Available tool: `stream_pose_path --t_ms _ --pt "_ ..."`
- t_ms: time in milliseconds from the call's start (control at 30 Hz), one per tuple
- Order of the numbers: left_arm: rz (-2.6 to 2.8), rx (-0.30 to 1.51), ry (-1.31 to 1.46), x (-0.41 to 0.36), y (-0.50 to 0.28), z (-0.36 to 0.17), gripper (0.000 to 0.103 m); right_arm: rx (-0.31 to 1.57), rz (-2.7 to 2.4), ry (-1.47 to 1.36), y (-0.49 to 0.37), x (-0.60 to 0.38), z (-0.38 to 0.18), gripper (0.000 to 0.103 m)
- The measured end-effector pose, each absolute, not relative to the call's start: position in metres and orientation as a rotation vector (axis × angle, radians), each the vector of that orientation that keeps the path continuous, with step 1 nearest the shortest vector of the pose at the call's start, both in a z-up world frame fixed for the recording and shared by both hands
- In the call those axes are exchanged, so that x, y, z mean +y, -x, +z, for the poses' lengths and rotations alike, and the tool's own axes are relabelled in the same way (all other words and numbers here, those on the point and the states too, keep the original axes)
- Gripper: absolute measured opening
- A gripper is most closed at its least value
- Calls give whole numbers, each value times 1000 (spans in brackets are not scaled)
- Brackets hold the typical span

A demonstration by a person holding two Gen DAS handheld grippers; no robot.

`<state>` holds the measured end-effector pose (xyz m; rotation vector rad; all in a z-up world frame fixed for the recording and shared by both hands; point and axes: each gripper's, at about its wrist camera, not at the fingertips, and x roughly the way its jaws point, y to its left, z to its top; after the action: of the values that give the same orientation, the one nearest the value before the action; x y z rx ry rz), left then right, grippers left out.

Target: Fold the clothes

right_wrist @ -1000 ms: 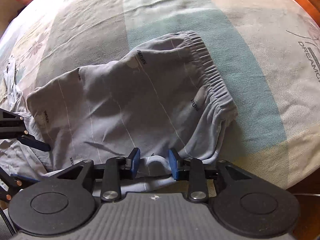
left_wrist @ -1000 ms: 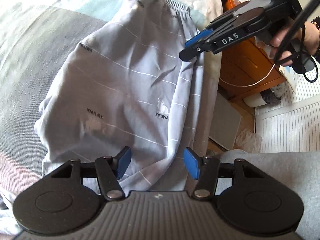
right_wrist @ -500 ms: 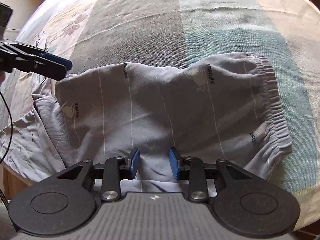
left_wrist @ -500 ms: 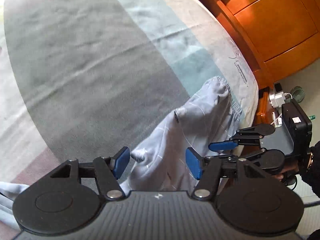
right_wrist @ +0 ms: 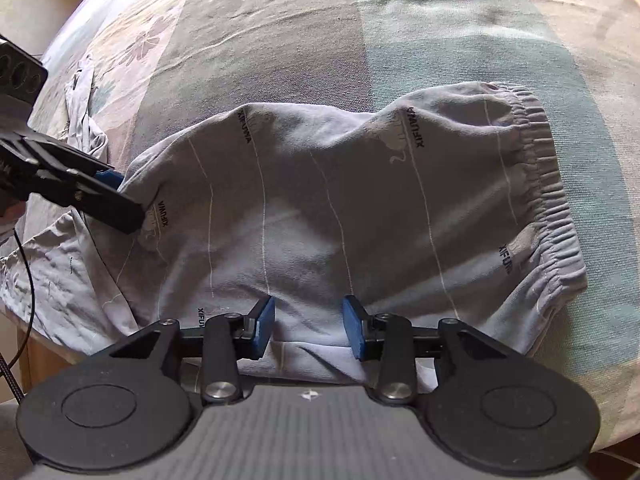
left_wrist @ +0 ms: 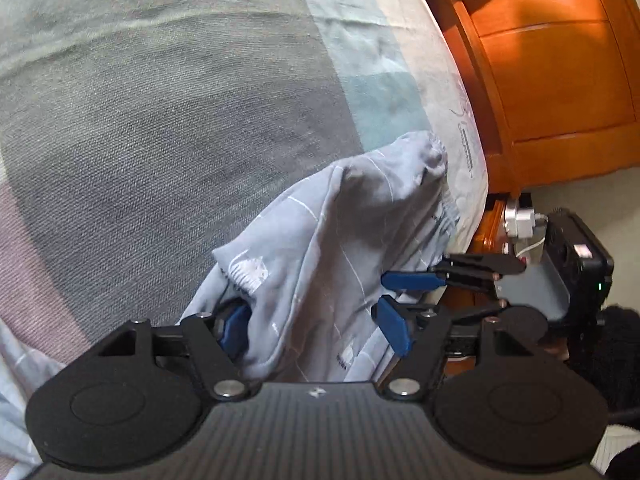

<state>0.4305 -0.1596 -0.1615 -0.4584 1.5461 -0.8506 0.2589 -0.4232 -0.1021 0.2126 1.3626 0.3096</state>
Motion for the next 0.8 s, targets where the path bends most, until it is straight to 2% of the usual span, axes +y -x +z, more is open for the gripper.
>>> stream_pose_path --t_ms 67,367,700,800 --pt "-826 1541 570 -158 -436 -170 67 1363 312 -212 -259 -423 -102 43" --pt "-638 1275 837 -131 -468 -152 67 1327 281 -230 -261 -431 -91 45" --pt "-585 1245 695 -108 -456 -129 67 1255 216 -264 -264 -444 -71 45" --pt "-579 1194 602 -105 -455 -105 67 1205 176 -272 -268 -456 -60 45"
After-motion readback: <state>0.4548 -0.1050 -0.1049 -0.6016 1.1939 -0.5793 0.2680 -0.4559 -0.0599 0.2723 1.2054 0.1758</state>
